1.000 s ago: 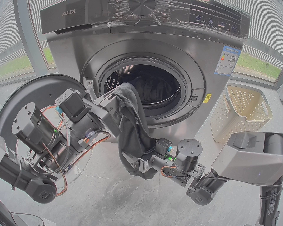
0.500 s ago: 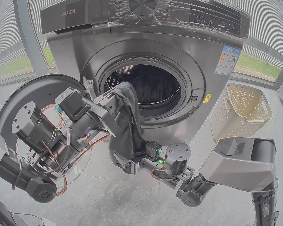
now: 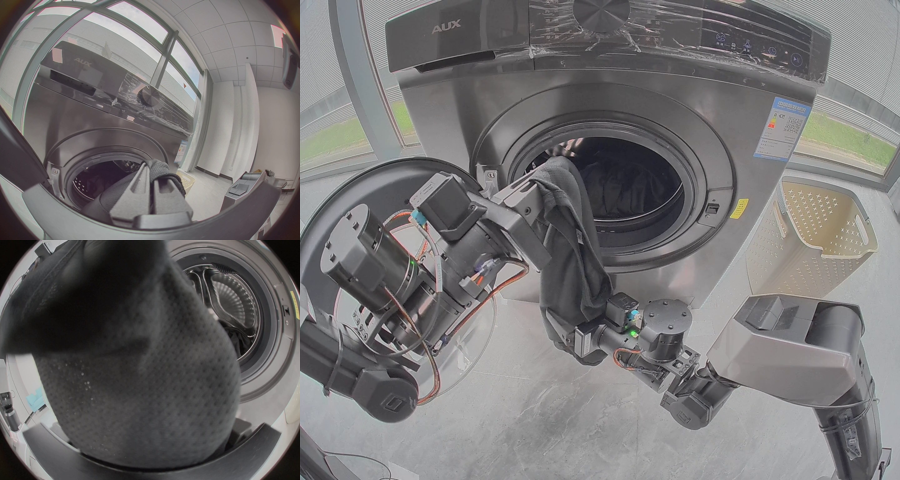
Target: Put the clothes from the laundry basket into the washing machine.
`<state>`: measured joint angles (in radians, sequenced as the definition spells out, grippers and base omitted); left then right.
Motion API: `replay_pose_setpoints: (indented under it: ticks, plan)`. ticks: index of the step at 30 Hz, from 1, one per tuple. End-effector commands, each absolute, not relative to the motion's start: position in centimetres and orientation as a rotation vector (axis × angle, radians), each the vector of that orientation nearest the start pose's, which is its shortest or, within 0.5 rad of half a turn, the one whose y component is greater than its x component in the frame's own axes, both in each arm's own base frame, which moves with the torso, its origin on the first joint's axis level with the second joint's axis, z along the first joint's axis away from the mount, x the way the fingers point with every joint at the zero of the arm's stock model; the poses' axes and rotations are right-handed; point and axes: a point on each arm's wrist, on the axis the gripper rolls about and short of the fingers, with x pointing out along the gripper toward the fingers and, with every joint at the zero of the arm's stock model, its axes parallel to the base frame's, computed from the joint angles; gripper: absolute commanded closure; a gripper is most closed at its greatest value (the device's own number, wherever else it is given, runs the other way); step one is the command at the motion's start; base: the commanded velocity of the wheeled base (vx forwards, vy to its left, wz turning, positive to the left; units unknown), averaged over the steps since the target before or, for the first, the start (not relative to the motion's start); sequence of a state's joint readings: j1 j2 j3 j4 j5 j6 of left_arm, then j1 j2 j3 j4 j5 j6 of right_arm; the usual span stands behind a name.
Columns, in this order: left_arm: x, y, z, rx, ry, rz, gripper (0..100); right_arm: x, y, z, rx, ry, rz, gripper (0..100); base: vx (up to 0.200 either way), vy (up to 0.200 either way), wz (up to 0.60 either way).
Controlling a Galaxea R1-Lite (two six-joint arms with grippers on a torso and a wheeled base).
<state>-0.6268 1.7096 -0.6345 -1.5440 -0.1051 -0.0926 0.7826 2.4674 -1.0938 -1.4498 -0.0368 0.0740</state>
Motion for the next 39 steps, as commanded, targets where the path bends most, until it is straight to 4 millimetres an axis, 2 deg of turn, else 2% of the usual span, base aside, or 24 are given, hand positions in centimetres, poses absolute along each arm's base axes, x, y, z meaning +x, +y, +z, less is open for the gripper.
replay_pose_setpoints:
  ticks: [1, 5, 7, 12, 16, 21, 22, 23, 26, 33, 34, 39]
  plan:
    - [23.2, -16.4, 22.7, -0.212, -0.435, -0.713, 100, 32.2, 30.5, 4.2, 0.107, -0.053, 0.725, 100, 0.0, 0.0, 0.0]
    - [23.6, -16.0, 22.6, -0.208, -0.435, -0.695, 100, 32.3, 29.1, 5.4, 0.117, -0.06, 0.703, 100, 0.0, 0.0, 0.0]
    - [24.1, -15.4, 22.4, -0.199, -0.43, -0.67, 100, 32.4, 27.6, 6.5, 0.12, -0.066, 0.675, 100, 0.0, 0.0, 0.0]
    - [25.2, -14.6, 21.0, -0.175, -0.379, -0.625, 100, 32.4, 25.3, 9.1, 0.13, -0.103, 0.633, 100, 0.0, 0.0, 0.0]
    - [26.1, -13.9, 17.7, -0.134, -0.26, -0.595, 100, 32.3, 23.5, 12.3, 0.15, -0.167, 0.601, 100, 0.0, 0.0, 0.0]
    - [26.1, -13.8, 14.3, -0.091, -0.131, -0.594, 100, 31.4, 23.2, 14.9, 0.172, -0.227, 0.61, 100, 0.0, 0.0, 0.0]
    - [26.1, -13.8, 14.2, -0.091, -0.126, -0.597, 100, 31.4, 23.2, 15.0, 0.172, -0.228, 0.61, 100, 0.0, 0.0, 0.0]
    - [25.9, -13.9, 13.0, -0.067, -0.083, -0.614, 100, 31.0, 23.3, 15.6, 0.178, -0.243, 0.617, 100, 0.0, 0.0, 0.0]
    - [25.6, -14.0, 11.6, -0.036, -0.03, -0.64, 100, 30.6, 23.3, 16.4, 0.186, -0.261, 0.623, 100, 0.0, 0.0, 0.0]
    - [25.6, -14.1, 10.9, -0.023, -0.007, -0.657, 100, 30.0, 23.4, 16.5, 0.188, -0.257, 0.626, 100, 0.0, 0.0, 0.0]
    - [25.6, -14.1, 11.1, -0.024, -0.016, -0.661, 0, 30.1, 23.4, 16.4, 0.187, -0.254, 0.623, 100, 0.0, 0.0, 0.0]
    - [25.3, -14.0, 10.5, -0.019, 0.015, -0.666, 0, 30.1, 23.4, 16.5, 0.188, -0.257, 0.623, 100, 0.0, 0.0, 0.0]
